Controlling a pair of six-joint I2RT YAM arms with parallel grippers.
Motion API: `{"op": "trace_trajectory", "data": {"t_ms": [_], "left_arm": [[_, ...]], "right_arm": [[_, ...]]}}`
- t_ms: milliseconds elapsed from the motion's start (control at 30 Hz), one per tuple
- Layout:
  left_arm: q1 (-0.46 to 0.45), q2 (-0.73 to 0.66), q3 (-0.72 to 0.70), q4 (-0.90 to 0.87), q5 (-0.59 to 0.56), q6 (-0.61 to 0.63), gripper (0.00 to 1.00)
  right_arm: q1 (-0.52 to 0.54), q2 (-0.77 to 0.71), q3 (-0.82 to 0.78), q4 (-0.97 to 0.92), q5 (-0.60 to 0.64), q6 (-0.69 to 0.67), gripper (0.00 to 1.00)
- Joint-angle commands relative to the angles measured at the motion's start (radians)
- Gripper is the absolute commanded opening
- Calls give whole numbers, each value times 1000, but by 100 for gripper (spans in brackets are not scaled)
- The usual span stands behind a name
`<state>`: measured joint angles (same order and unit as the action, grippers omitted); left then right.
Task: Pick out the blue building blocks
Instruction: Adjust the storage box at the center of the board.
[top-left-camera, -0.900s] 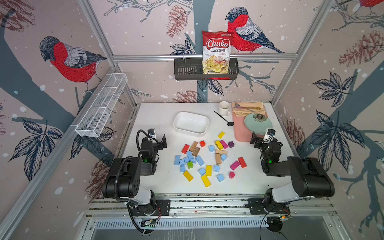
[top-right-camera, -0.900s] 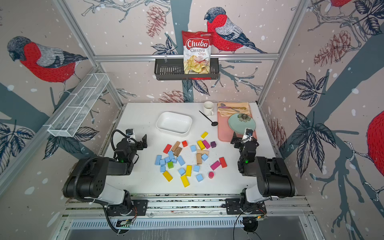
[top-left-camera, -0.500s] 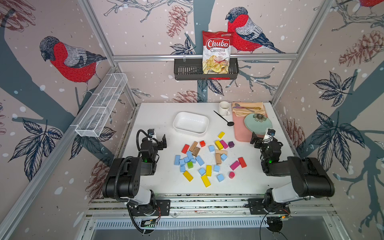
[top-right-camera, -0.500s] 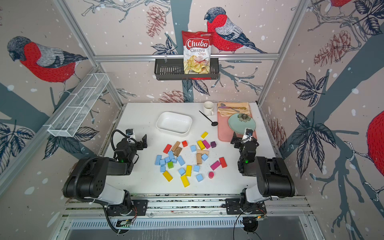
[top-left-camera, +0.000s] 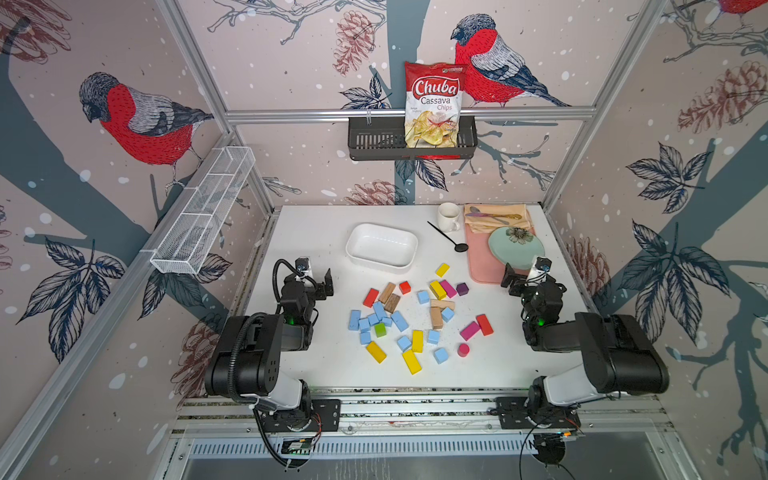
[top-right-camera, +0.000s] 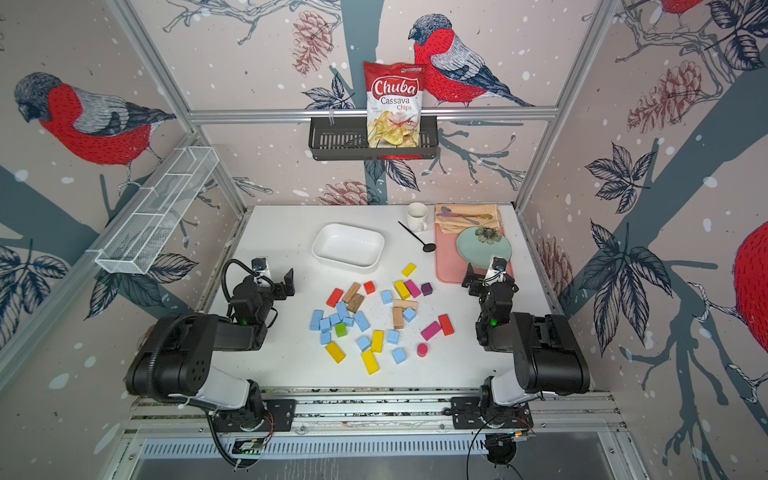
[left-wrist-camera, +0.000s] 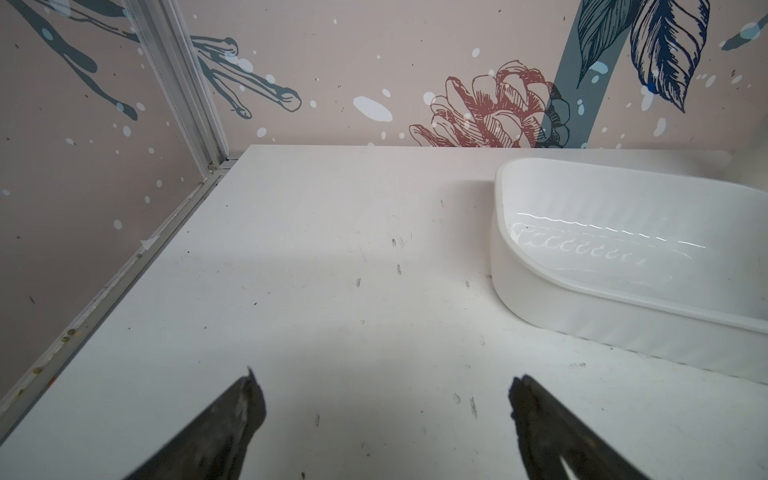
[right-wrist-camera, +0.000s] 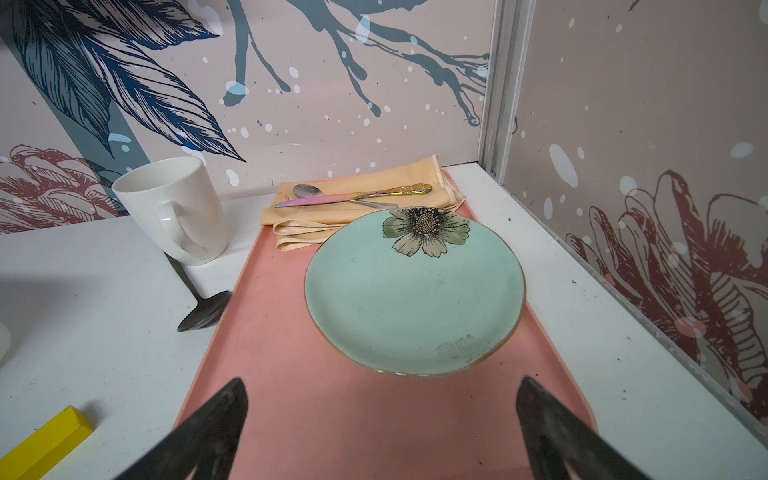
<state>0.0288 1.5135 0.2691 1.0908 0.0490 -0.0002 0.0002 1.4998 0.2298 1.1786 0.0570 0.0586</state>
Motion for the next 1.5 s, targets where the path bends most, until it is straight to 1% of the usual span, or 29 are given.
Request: {"op": "trace_trajectory", "data": {"t_ms": [0,33,100,200,267,333,467,567,667,733,800,867,967,1100,1167,1233,1333,1467], "left_arm": [[-1,-3,-1,71,0,-3,96],[0,-11,3,58,17,6,96],[-4,-45,13,18,54,25,96],[-6,-112,64,-139,28,6,96],[-8,-155,107,-256,1,-23,96],[-14,-207,131,-325,-15,-53,96],[-15,-318,121,-323,0,-160,96],[-15,-359,170,-379,59,-229,96],[-14,-345,253,-464,137,-262,94],[-14,-308,311,-519,178,-265,93],[-16,-249,371,-568,218,-250,90],[-17,-168,442,-638,268,-232,87],[-35,-12,595,-775,323,-199,82],[-87,174,799,-927,296,-126,77],[-99,252,886,-987,277,-114,73],[-101,336,976,-1051,279,-106,68],[-102,438,1102,-1147,287,-93,59],[-104,531,1208,-1222,281,-77,55]], "right_arm": [[22,-27,23,-18,65,-6,99],[34,-55,43,-84,83,-13,100],[68,-98,69,-157,134,-32,99],[118,-154,111,-255,191,-67,99],[146,-195,148,-327,212,-59,100],[149,-242,185,-393,173,-10,99],[150,-328,271,-556,94,64,99],[156,-356,344,-695,25,105,100],[176,-362,400,-801,-48,142,100],[195,-363,428,-853,-113,163,100],[216,-361,455,-903,-133,176,100],[236,-361,477,-948,-149,178,100],[260,-364,505,-1015,-156,183,99],[278,-372,523,-1086,-170,184,100],[288,-379,523,-1108,-174,180,99],[301,-387,517,-1125,-172,169,100],[311,-397,507,-1143,-167,163,100],[320,-398,505,-1170,-161,164,100]]}}
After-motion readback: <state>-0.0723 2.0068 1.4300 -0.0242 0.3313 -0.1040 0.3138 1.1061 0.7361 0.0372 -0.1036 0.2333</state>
